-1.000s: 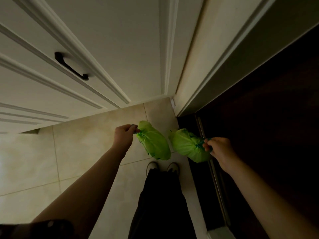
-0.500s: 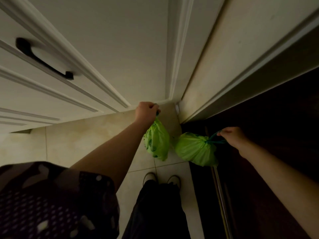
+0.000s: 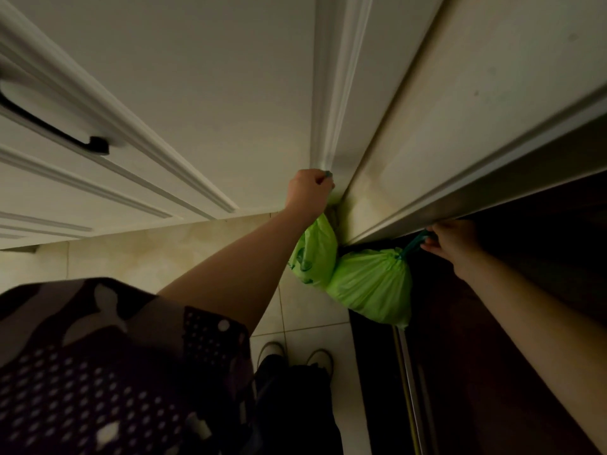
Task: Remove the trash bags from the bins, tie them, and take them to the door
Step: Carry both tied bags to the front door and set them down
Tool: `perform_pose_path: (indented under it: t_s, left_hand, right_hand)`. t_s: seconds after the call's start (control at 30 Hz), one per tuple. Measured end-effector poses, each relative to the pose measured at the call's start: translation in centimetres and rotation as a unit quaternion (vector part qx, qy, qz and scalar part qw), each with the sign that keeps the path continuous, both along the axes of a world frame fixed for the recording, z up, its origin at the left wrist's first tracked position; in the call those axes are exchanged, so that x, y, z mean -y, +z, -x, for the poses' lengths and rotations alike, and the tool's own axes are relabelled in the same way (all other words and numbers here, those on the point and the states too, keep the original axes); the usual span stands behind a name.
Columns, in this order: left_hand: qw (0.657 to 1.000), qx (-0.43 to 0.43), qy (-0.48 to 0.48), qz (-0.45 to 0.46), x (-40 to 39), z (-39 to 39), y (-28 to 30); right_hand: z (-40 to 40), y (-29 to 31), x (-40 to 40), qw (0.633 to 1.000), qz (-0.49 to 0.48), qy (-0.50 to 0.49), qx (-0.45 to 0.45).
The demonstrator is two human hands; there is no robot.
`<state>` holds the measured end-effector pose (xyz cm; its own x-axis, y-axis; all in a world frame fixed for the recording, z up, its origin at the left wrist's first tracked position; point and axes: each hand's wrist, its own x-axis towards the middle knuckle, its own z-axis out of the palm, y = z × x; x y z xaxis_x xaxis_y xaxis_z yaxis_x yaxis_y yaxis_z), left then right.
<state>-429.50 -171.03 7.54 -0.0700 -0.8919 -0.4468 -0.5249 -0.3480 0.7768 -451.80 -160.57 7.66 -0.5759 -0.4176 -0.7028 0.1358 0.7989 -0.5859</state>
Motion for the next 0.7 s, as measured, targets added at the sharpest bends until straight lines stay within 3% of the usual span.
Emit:
perform_pose_path:
  t_s: [0.3, 0.5, 0.7]
  left_hand:
    - [0.972, 0.081, -0.207, -0.082, -1.1, 0.0, -1.3]
    - [0.991, -0.005, -0.121, -0.05, 0.2, 0.2, -0.8]
    - [0.991, 0.019, -0.125, -0.034, 1.2, 0.7, 0.6]
  right_hand:
    - [0.0, -0.9, -0.5, 0.997, -0.04, 0.07, 0.021]
    - [-0.4, 0.2, 0.7, 0.998, -0.01, 0.016, 0.054]
    - [0.3, 0.6, 0.2, 0.995, 0.017, -0.082, 0.051]
